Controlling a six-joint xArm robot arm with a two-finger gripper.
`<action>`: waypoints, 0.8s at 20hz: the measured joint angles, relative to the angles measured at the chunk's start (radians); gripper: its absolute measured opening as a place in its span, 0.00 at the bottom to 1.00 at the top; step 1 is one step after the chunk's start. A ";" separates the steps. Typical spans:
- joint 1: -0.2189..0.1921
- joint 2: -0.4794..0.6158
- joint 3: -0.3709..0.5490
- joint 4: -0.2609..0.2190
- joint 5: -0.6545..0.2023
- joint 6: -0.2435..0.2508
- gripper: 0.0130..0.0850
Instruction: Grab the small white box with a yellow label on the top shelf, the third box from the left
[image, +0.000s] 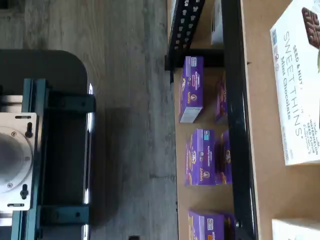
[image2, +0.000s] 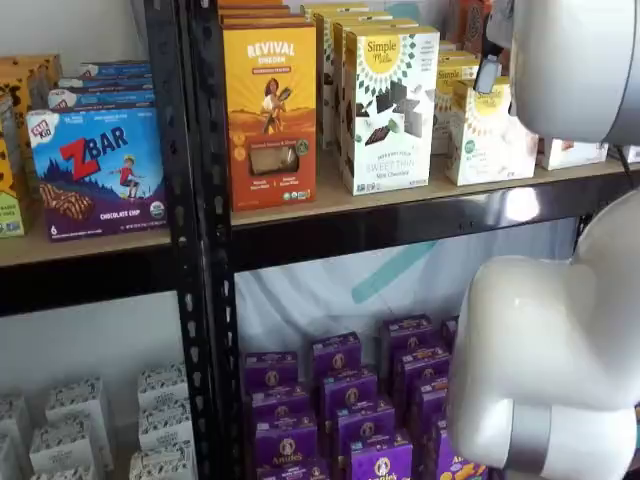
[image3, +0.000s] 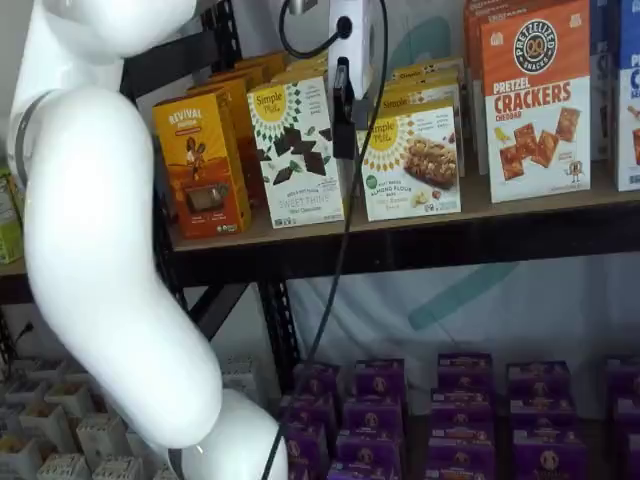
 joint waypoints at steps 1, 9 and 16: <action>0.015 0.000 -0.002 -0.031 0.007 0.005 1.00; 0.018 -0.060 0.060 -0.041 -0.013 0.006 1.00; -0.073 -0.154 0.188 0.181 -0.255 -0.045 1.00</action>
